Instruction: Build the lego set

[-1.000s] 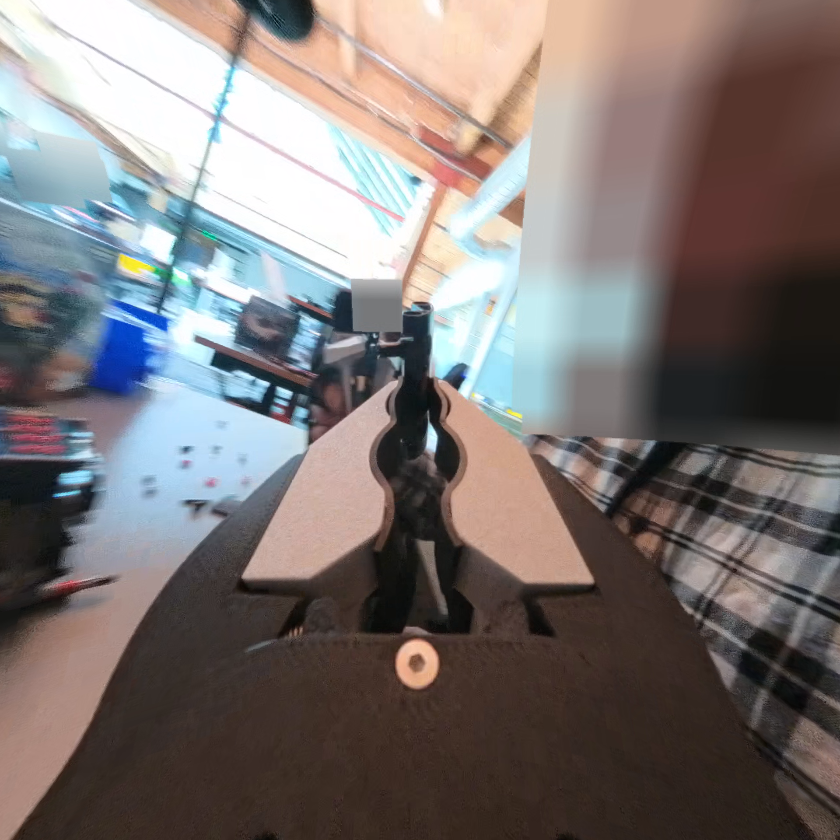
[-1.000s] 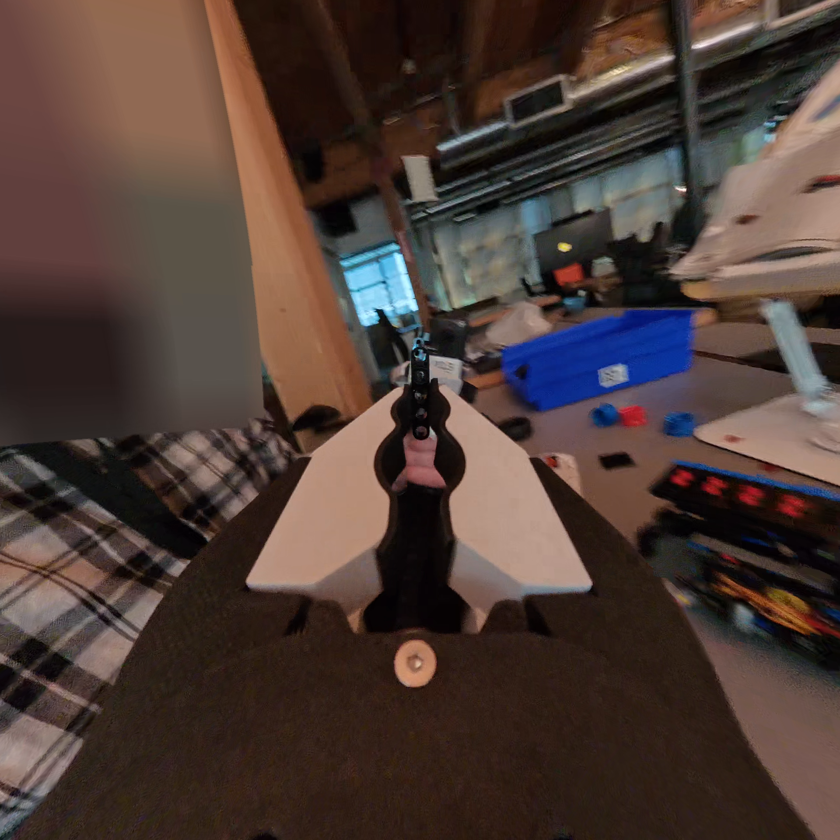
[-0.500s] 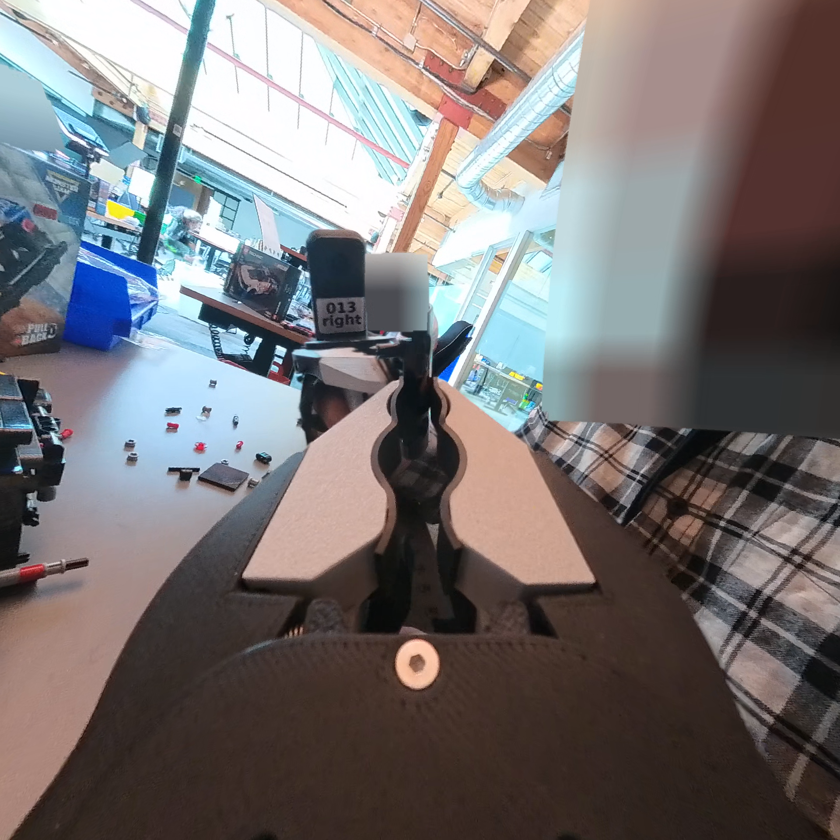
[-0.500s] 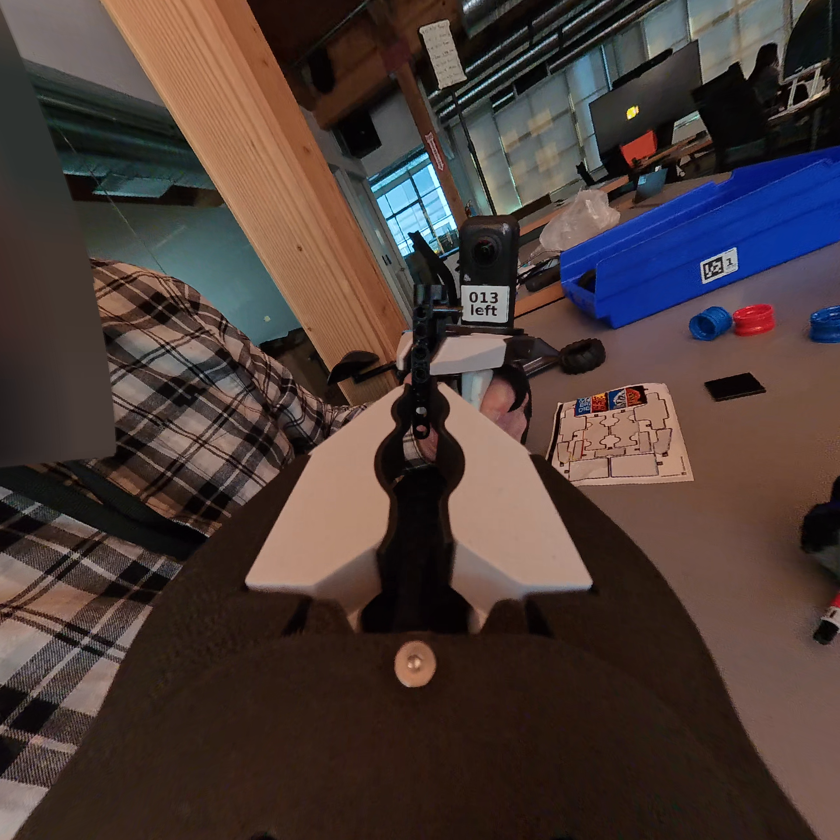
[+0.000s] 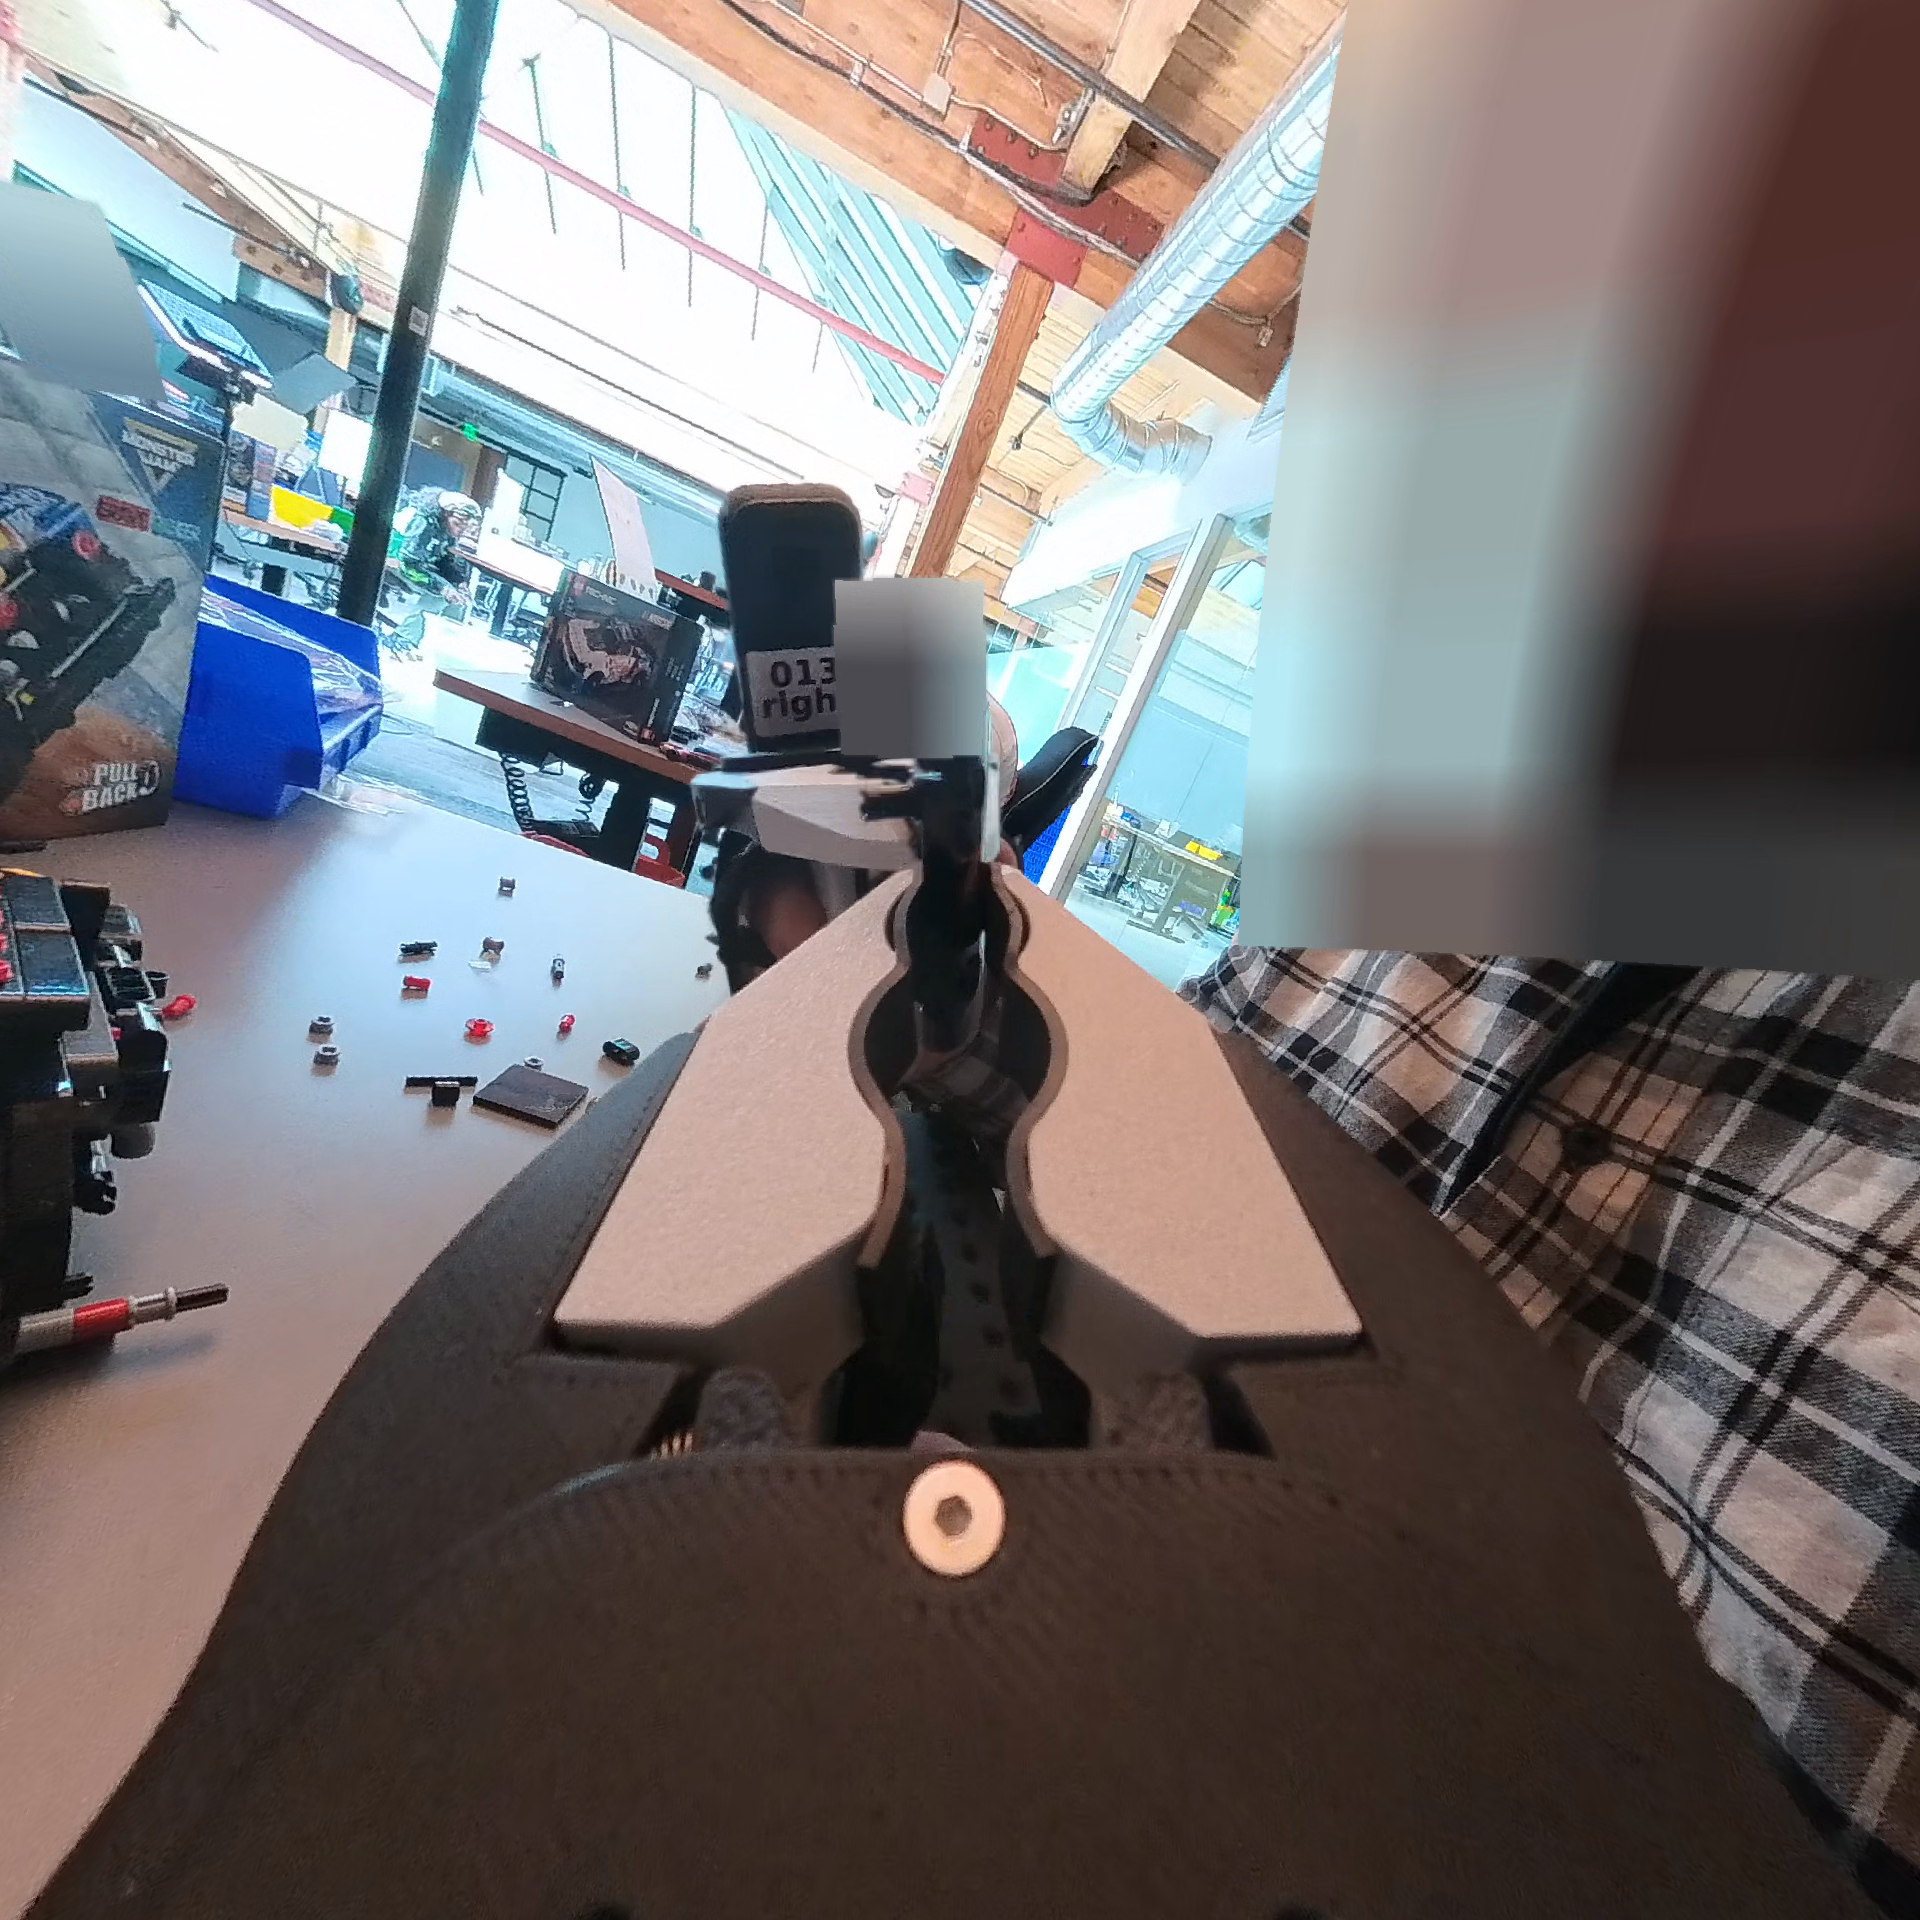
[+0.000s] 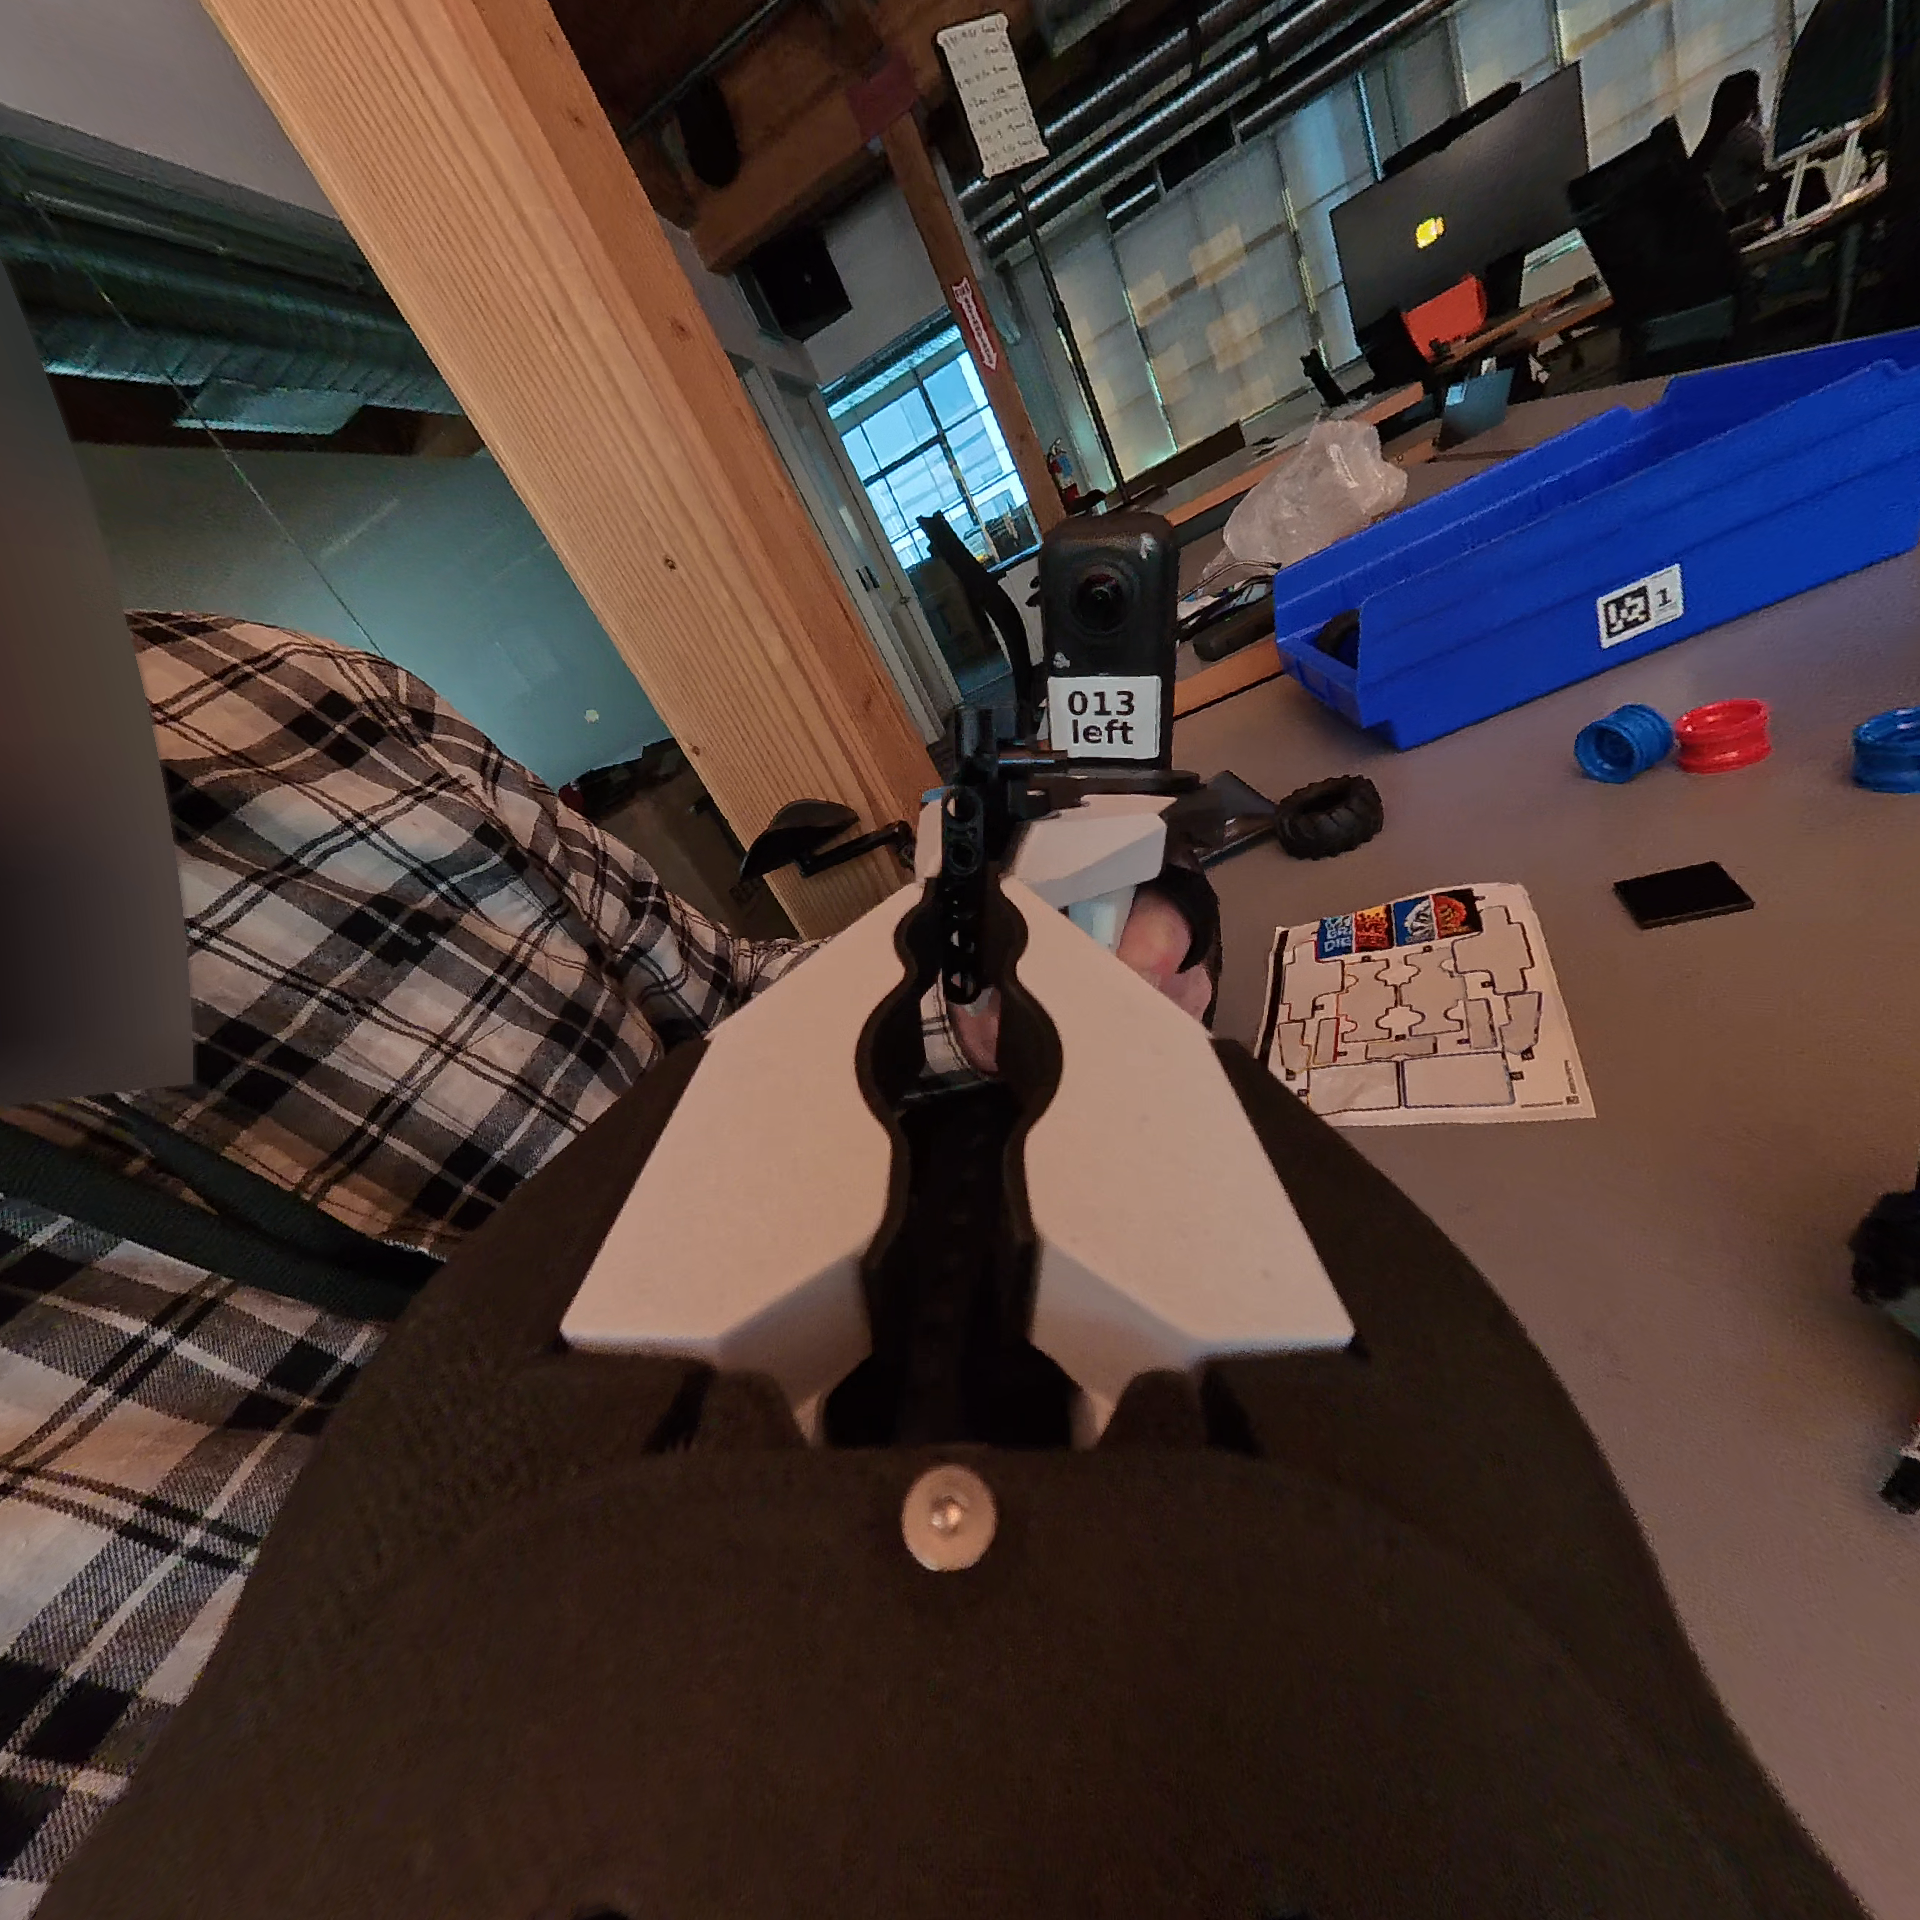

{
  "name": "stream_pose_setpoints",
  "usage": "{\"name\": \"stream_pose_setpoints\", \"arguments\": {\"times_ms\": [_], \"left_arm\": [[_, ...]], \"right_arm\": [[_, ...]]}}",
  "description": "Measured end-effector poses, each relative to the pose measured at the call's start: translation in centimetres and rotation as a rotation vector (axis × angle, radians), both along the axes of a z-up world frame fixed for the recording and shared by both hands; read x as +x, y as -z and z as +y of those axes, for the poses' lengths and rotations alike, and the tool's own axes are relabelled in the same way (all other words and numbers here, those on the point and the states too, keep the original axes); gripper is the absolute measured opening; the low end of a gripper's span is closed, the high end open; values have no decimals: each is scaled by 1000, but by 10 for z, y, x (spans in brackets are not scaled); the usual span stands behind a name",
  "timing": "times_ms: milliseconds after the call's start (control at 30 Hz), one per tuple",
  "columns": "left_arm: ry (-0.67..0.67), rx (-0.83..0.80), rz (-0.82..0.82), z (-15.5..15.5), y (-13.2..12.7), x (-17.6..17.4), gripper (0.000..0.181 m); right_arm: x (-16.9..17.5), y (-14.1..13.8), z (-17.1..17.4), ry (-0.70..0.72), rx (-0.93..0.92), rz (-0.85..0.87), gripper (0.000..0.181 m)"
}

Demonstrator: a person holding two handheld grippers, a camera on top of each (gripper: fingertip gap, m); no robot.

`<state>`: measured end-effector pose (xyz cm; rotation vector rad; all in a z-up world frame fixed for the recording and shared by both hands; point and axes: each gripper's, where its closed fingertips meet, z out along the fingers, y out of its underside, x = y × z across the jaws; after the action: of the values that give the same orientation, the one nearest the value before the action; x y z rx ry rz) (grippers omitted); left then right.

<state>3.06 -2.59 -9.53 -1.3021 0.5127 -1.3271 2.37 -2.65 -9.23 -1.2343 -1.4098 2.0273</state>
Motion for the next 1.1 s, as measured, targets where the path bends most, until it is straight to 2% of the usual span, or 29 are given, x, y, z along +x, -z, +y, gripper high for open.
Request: {"name": "stream_pose_setpoints", "arguments": {"times_ms": [900,1100], "left_arm": [[2,43,-16,-3,-5,0,8],[-24,42,0,0,-3,-2,8]], "right_arm": [[-2,0,-2,16,43,-27,5],[-1,-1,-3,22,108,-31,5]]}}
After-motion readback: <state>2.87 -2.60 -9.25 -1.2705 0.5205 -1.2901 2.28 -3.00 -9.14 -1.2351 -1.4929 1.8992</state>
